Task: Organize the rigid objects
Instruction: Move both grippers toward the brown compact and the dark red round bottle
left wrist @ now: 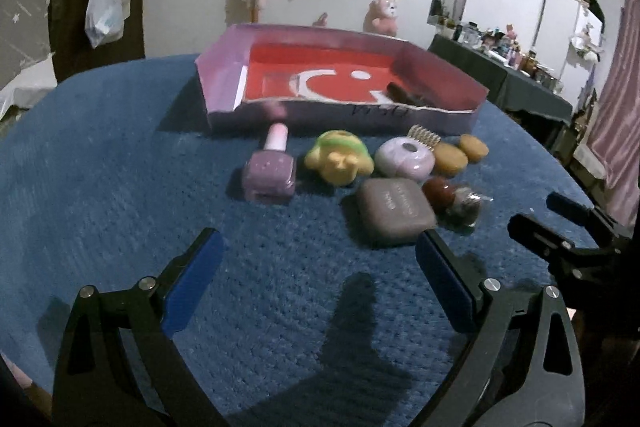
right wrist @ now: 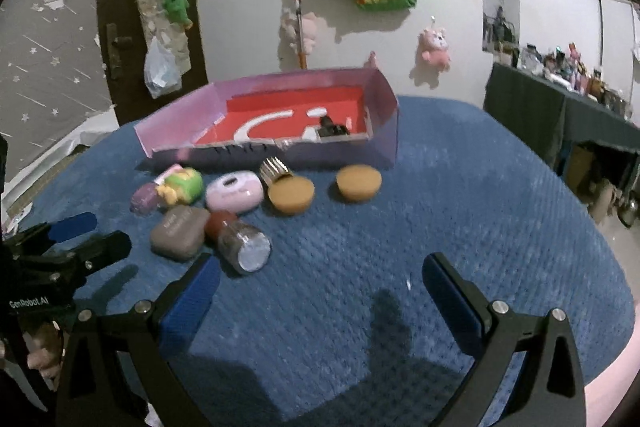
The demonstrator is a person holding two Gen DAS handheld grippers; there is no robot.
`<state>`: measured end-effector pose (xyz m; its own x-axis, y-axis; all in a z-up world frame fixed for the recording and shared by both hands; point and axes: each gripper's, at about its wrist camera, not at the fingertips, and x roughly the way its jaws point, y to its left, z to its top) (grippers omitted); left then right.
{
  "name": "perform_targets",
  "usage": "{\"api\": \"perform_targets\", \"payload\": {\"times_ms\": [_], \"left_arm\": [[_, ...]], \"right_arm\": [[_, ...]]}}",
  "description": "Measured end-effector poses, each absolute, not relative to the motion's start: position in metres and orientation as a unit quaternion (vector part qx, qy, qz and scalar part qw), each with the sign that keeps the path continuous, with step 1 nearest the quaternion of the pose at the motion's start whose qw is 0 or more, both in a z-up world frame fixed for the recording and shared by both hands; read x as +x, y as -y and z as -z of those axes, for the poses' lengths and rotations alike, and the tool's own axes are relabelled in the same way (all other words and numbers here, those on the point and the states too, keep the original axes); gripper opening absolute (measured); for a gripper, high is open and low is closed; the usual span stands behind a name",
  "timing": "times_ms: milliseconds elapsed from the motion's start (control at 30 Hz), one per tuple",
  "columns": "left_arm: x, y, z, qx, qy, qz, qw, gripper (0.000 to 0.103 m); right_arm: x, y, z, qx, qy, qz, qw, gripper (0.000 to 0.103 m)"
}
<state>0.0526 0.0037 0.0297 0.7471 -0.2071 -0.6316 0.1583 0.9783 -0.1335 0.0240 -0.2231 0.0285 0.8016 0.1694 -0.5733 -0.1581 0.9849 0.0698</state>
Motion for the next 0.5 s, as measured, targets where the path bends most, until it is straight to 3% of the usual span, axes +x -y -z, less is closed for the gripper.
{"api": "perform_targets", "payload": {"times_ms": [500], "left_arm": [[0.061,0.008,-0.031,-0.027,-0.359,0.132,0.924,0.098]], "right_arm": [[0.037,0.229,-0.016,0.034,-0.332,-0.133,0.933,0.103]]}}
